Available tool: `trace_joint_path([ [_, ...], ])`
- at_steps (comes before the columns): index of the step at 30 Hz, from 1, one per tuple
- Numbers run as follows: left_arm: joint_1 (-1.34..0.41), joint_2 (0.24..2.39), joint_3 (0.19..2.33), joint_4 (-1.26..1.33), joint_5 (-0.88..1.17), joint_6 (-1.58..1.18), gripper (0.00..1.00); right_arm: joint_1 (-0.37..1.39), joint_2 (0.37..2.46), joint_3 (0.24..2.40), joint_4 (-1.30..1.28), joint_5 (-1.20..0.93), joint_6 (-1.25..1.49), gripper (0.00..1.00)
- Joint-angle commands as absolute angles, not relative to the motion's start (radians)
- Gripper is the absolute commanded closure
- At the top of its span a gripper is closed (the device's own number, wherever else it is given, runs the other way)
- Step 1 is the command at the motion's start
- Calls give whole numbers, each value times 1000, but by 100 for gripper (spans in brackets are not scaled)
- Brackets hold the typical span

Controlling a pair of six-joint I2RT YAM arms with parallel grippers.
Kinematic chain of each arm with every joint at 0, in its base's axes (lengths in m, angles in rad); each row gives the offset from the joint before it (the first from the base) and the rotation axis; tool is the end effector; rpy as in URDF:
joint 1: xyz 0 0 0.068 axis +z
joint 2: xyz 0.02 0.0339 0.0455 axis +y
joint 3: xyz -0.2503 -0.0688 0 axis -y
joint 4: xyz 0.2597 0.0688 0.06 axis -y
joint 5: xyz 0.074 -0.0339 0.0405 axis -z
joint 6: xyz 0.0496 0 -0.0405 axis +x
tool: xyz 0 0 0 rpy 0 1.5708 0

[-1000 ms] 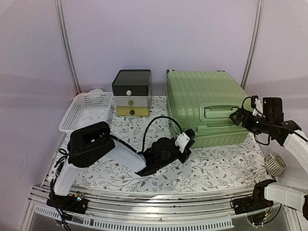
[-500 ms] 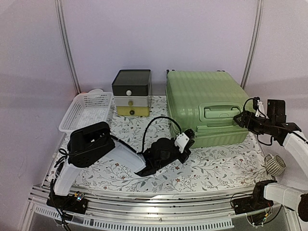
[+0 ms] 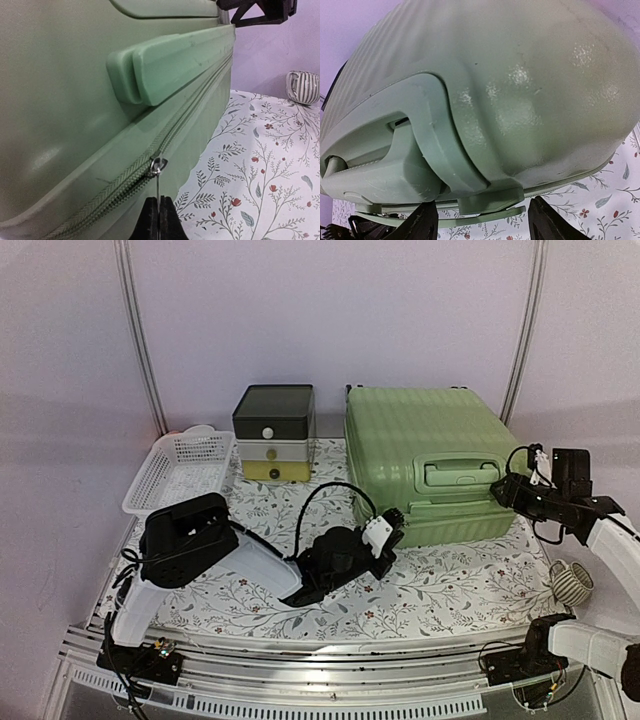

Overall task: Open, take out, and arrange the luggage
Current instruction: Hold the luggage at the center of the board, then unzip the zipper of the luggage.

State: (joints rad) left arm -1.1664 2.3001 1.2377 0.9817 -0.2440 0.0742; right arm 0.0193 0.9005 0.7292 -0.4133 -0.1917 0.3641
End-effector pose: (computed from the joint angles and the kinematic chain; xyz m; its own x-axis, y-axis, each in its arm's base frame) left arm 0.2028 -0.4433 0.0926 0.0275 0.1186 -0.9926 0.7975 0.5960 0.0933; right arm 0.2327 0.0139 0.2568 -0.5789 0.3385 -0.7418 0.0303 0.9181 0.3952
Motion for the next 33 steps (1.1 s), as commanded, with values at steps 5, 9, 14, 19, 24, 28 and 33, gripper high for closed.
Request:
trace_joint_path([
  [5,-1247,2256,1210,1011,-151,82,100,19,941,713,-412,-163,384,50],
  [9,-1246,2253,1207,1015,-153,81,100,18,959,712,-401,-211,380,51],
  [14,-1247,2255,1207,1018,-149,81,100,20,991,713,-389,-339,353,51],
  [19,-1252,2258,1215,1016,-134,94,100,19,1012,709,-389,-482,333,51],
  [24,-1282,2287,1278,959,-132,148,100,86,1029,716,-395,-575,334,53],
  [28,-1313,2330,1359,916,-102,163,100,169,1002,699,-374,-581,383,53],
  [33,-1339,2361,1413,881,-92,182,100,295,970,697,-365,-550,435,53],
])
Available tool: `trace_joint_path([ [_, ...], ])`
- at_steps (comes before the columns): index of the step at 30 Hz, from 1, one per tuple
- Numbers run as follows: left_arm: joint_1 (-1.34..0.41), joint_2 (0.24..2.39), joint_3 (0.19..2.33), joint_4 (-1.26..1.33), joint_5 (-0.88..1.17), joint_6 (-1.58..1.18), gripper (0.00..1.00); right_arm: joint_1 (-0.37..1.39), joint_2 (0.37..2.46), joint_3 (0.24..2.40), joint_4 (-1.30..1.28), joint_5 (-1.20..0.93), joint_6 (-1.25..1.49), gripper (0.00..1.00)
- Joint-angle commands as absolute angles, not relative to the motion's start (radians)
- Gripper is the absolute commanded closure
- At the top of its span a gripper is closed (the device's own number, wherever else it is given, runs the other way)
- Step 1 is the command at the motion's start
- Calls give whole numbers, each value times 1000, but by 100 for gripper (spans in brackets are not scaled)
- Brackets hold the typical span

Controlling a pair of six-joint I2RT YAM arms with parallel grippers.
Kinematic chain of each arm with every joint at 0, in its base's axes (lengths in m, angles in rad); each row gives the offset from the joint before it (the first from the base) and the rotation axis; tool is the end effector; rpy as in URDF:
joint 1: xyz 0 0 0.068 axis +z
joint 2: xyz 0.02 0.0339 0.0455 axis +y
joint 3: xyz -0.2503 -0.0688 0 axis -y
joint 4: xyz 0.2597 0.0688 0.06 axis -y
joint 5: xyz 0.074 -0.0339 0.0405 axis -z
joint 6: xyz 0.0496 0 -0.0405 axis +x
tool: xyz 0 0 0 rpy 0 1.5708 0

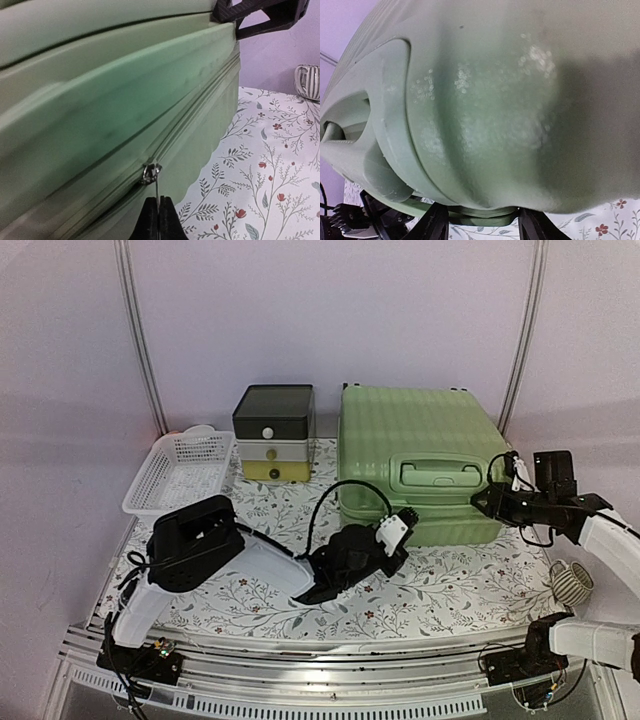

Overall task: Open, take out, and arrange the luggage
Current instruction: Unzip the zipper of the luggage, then pick up the zipper from the luggage.

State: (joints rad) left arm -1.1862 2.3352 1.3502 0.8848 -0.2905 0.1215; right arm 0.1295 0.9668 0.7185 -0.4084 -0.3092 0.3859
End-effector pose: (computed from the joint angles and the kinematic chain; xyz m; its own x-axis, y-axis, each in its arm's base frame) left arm 0.2037 -0.4653 0.0988 0.0574 0.1676 -0.9842 0.7800 0.6078 0.1490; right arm 0.2364 0.0460 0.2398 -0.6971 0.2708 -0.6638 -0.1075 0.8760 0.4702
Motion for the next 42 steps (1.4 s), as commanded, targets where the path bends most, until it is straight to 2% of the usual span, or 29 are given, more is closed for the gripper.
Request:
trace_joint_path([
  [1,-1341,2364,1419,877,-88,182,100,320,966,697,-363,-544,447,53],
  [8,-1355,2396,1480,836,-34,156,100,474,948,688,-344,-496,487,53],
  [12,-1364,2424,1535,802,18,142,100,476,917,670,-357,-422,489,49],
  [18,-1370,2420,1536,794,3,139,100,476,857,628,-376,-295,498,38],
  [22,-1370,2398,1504,810,-20,135,98,476,830,597,-373,-256,509,37],
  [26,-1370,2362,1441,844,-51,129,86,476,787,566,-356,-235,517,34],
  [30,-1371,2308,1378,871,-65,119,69,476,741,527,-339,-225,541,33],
  [37,-1380,2172,1249,870,-122,90,51,476,710,489,-328,-165,565,32],
  [42,-1382,2052,1140,843,-188,29,33,475,692,495,-345,-91,570,31],
])
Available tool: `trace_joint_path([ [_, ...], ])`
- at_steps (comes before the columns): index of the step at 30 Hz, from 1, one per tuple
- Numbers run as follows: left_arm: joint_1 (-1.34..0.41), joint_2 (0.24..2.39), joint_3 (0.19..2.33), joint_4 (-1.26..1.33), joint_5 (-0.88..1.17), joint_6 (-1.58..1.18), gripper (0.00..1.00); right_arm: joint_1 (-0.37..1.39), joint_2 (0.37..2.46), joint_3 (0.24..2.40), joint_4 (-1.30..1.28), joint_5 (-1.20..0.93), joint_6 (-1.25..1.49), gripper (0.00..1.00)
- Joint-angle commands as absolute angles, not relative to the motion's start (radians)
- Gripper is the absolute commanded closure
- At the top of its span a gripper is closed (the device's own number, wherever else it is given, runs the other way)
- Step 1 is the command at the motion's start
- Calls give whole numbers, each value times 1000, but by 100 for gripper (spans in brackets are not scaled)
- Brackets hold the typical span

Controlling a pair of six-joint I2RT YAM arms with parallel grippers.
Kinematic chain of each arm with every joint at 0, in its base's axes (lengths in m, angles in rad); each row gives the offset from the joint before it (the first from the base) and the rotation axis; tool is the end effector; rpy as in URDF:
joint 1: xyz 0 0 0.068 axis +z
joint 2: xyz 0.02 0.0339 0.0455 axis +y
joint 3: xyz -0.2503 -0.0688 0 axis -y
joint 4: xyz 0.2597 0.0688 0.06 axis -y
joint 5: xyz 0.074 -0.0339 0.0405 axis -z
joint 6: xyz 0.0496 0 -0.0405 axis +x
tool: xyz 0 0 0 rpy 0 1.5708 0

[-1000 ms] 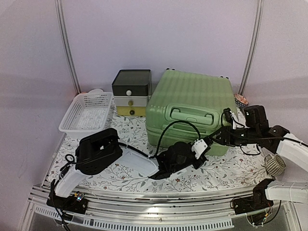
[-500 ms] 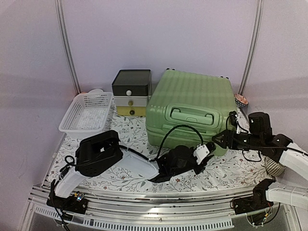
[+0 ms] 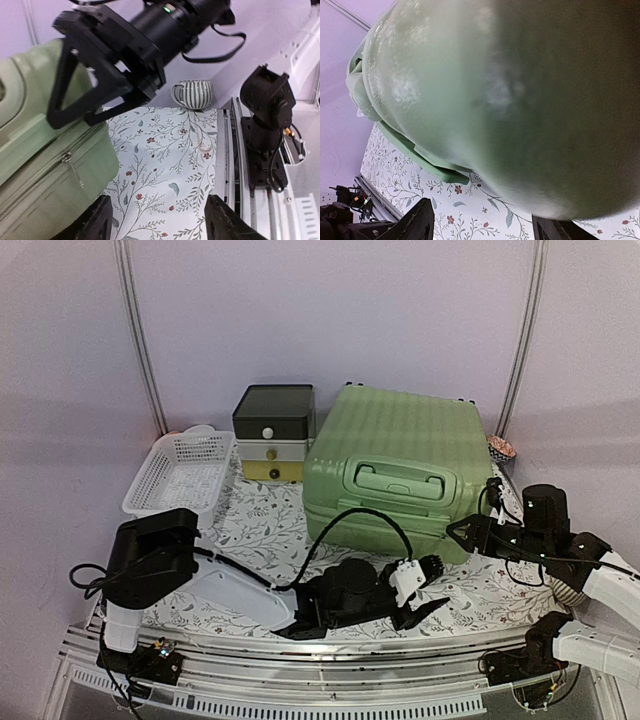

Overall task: Open, take out, and arrange the luggage
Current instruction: Pick up the zipper from the luggage.

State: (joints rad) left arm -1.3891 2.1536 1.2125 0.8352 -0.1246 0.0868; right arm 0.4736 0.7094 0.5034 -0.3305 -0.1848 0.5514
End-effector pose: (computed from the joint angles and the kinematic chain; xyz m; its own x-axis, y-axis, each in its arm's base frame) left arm 0.0931 -0.4727 0.1349 0.0636 0.1297 -0.9895 0.9516 0.2907 0.0993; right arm 0.1757 0.1003 0.2194 -0.6960 0.2220 -0.6829 -0.2633 0.8059 0.5303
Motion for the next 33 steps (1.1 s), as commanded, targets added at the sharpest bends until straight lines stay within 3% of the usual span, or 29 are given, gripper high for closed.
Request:
trace_joint_path([
  [1,-1382,2029,1126,826,-200,12,29,474,688,493,-346,-84,573,31],
  [7,-1379,1910,1130,583,-302,-148,2,474,683,529,-402,-19,565,32],
  [15,-1373,1869,1205,157,-501,-405,2,474,665,588,-540,160,744,38],
  [21,-1372,1720,976,384,-446,-414,2,474,666,598,-538,87,729,37],
  [24,-1371,1706,989,344,-444,-439,2,474,642,594,-527,75,722,29],
  [26,-1371,1705,1002,321,-435,-455,2,474,632,592,-540,104,743,3],
  [33,-1361,1677,953,436,-354,-545,3,475,630,523,-477,50,732,1],
])
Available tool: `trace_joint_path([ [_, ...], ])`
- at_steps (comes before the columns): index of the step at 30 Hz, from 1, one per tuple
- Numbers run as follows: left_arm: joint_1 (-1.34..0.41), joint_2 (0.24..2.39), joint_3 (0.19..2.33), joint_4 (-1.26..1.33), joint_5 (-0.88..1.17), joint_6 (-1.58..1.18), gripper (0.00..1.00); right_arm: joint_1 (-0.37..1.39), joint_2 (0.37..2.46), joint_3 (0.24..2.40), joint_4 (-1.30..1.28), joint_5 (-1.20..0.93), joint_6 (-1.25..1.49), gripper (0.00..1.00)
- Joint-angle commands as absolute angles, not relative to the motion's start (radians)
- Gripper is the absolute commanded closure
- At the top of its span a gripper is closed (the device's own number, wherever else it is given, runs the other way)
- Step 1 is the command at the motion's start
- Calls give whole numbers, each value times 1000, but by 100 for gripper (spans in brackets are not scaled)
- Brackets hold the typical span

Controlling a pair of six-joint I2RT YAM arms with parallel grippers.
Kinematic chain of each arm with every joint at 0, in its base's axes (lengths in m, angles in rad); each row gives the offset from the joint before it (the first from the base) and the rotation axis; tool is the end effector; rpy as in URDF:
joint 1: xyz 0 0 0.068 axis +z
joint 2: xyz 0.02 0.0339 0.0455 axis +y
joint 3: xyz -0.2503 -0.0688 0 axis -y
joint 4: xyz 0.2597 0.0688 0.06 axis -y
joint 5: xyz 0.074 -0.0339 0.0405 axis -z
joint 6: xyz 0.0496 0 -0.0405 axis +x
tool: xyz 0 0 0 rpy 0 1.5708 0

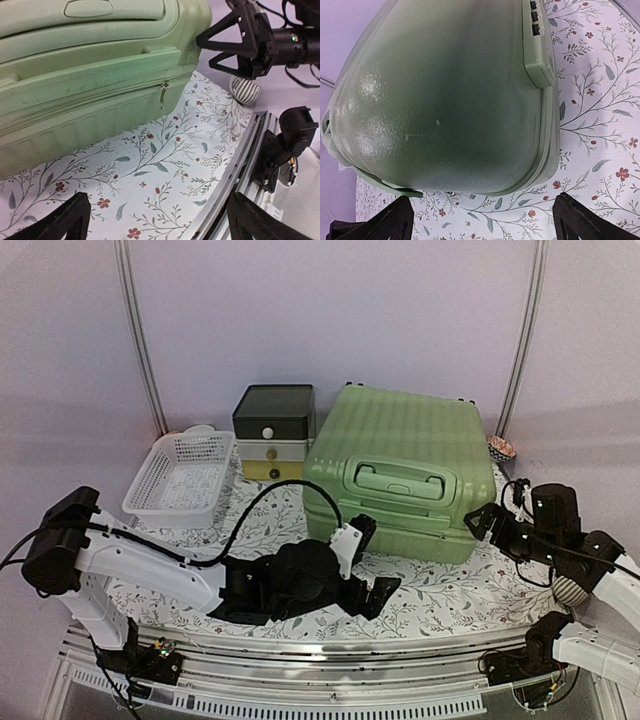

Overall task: Open, take out, and arrange the luggage
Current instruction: Pick up the zipper from the luggage.

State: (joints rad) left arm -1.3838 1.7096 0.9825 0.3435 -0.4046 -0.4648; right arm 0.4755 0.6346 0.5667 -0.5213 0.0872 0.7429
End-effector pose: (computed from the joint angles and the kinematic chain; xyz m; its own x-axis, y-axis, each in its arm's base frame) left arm 0.0934 -0.3888 0.1888 -0.4366 0.0913 -0.8950 0.7156 0.6382 -0.2840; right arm 0.1657 0.0805 0.2356 -0.6288 0.4342 -0.6451 0.0457 0.8488 0.5267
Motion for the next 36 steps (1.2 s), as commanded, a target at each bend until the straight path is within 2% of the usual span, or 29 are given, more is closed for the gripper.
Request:
trace_joint_path([
  [1,-1353,1681,952,448,-346,-574,4,474,634,512,-460,20,716,0],
  [4,-1338,1702,957,483,-332,-657,7,484,666,507,-442,-23,679,18],
  [5,-1336,1708,957,498,-342,-677,7,496,685,511,-446,-18,675,20],
  [11,-1330,1706,924,606,-438,-739,6,634,737,473,-375,65,721,20],
  [19,-1269,1688,885,718,-401,-807,10,763,813,378,-193,139,787,19],
  [23,-1246,1697,846,803,-397,-858,14,770,765,342,-166,200,787,18],
  [27,-1246,1717,797,971,-399,-817,14,769,679,300,-165,297,795,13],
  [31,-1243,1737,796,1012,-398,-800,15,769,588,267,-132,247,732,11],
  [34,-1238,1756,814,1008,-400,-812,15,769,554,235,-120,229,708,15],
  [36,-1231,1772,829,1008,-400,-838,16,769,554,221,-118,231,712,22],
])
